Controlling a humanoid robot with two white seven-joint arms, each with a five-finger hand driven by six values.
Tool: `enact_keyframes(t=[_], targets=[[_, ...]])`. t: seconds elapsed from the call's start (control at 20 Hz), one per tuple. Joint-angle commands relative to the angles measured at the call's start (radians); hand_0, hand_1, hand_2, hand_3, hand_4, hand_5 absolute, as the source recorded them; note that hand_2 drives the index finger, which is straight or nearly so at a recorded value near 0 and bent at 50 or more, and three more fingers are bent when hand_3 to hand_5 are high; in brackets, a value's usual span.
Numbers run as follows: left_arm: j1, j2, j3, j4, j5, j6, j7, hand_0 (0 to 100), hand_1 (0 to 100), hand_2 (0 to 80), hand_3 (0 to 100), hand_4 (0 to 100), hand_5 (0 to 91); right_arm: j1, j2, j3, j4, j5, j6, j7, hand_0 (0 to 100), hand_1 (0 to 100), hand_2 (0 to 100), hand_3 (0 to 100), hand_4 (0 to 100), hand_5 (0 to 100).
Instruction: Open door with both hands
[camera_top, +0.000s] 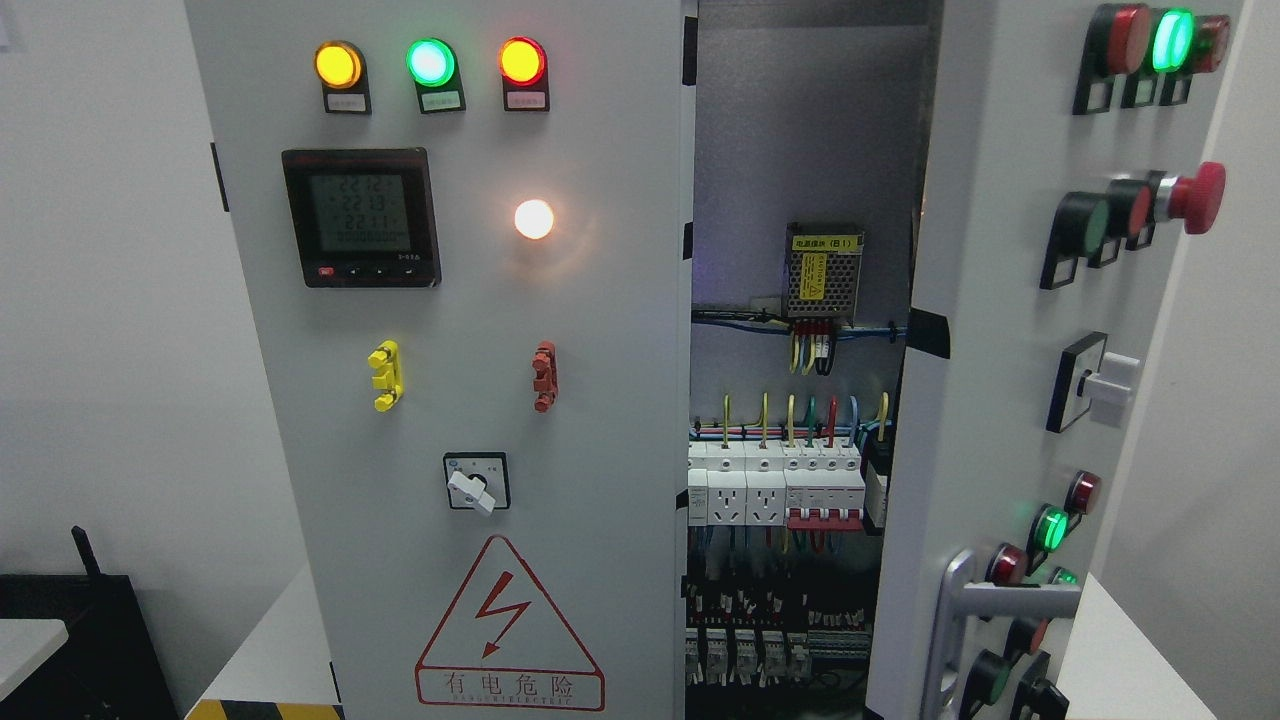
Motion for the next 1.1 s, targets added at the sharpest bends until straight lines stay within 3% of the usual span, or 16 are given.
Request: enact_keyframes(t=[0.0, 0.15, 0.55, 0.65, 0.85, 0.9, 0.95, 1.05], targets=[[-0.015, 0.531, 0.132, -0.172, 0.189, 0.001, -0.029, 0, 0, 0.0, 0, 0, 0.0, 0.001, 0.0, 0.0, 0.0, 0.0, 0.001, 0.0, 39, 0, 0, 0, 0, 0], [-0.026, 0.593, 0.135, -0.186, 0.219, 0.0, -0.038, 0, 0, 0.0, 0, 0, 0.0, -0.001, 0.0, 0.0, 0.0, 0.0, 0.001, 0.0, 39, 0, 0, 0, 0, 0], [0.008, 0.599, 0.114, -0.224, 0.196, -0.003, -0.053, 0, 0, 0.0, 0, 0, 0.0, 0.001, 0.0, 0.0, 0.0, 0.0, 0.001, 0.0, 39, 0, 0, 0, 0, 0], [-0.052, 0.596, 0.039, -0.229, 0.18, -0.003, -0.053, 0, 0, 0.0, 0, 0, 0.0, 0.001, 0.0, 0.0, 0.0, 0.0, 0.001, 0.0, 39, 0, 0, 0, 0, 0], [-0.349, 0.54, -0.293, -0.242, 0.17, -0.003, -0.053, 0, 0, 0.0, 0, 0, 0.0, -0.001, 0.0, 0.0, 0.0, 0.0, 0.001, 0.0, 39, 0, 0, 0, 0, 0], [-0.439, 0.482, -0.379, -0.242, 0.129, -0.003, -0.053, 0, 0, 0.0, 0, 0, 0.0, -0.001, 0.0, 0.0, 0.0, 0.0, 0.001, 0.0, 39, 0, 0, 0, 0, 0], [-0.53, 0.398, -0.45, -0.241, 0.048, -0.003, -0.053, 0, 0, 0.0, 0, 0, 0.0, 0.0, 0.0, 0.0, 0.0, 0.0, 0.001, 0.0, 39, 0, 0, 0, 0, 0], [-0.705, 0.218, -0.57, -0.22, -0.161, 0.01, -0.055, 0, 0, 0.0, 0, 0, 0.0, 0.001, 0.0, 0.0, 0.0, 0.0, 0.001, 0.0, 39, 0, 0, 0, 0, 0]])
